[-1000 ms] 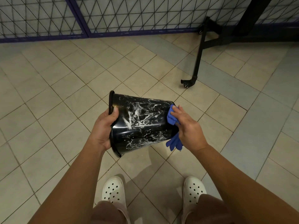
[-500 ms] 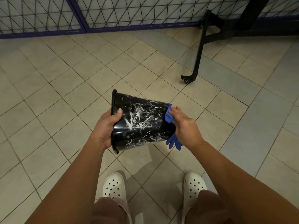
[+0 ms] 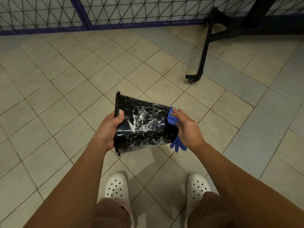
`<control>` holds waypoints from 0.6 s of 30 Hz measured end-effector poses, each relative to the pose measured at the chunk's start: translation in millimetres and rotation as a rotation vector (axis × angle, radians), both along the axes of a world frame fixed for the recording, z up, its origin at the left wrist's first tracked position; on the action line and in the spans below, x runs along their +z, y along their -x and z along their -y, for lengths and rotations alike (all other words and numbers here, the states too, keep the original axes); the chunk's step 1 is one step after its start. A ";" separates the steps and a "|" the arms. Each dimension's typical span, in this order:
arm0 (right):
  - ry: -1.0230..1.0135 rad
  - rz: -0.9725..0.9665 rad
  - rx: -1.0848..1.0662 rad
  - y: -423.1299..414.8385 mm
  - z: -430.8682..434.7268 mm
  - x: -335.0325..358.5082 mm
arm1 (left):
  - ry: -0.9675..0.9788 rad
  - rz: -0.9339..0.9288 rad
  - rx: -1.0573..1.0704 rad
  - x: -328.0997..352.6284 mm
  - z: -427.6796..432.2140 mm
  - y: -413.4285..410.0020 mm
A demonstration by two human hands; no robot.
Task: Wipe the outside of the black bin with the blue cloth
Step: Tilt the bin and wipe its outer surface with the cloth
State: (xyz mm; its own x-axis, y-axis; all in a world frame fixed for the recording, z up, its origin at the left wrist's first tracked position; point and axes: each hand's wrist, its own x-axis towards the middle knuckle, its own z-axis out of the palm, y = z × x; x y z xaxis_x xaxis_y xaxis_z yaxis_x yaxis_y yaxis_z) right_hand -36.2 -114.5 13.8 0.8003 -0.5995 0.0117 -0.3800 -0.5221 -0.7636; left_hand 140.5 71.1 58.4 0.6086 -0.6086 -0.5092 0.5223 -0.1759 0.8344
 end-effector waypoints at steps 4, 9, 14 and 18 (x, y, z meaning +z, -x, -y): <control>-0.190 -0.176 -0.151 -2.0 -6.9 -14.3 | -0.085 -0.006 -0.010 -14.3 0.1 7.0; -0.340 -0.227 -0.227 -0.9 -9.3 -47.4 | -0.249 -0.068 0.028 -40.6 3.5 9.7; -0.422 -0.226 -0.237 -1.8 -13.2 -79.0 | -0.290 -0.183 0.055 -68.0 4.4 3.9; -0.487 -0.198 -0.256 -4.6 -19.2 -101.8 | -0.321 -0.180 0.058 -87.3 3.2 -2.9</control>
State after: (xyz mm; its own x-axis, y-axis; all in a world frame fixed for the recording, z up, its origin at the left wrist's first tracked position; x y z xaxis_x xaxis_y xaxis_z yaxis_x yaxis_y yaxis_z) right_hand -31.7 -95.2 -88.0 0.5882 -0.6725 -0.4492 -0.6079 -0.0012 -0.7940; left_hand 143.4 67.9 -28.9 0.5205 -0.3676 -0.7706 0.6729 -0.3790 0.6353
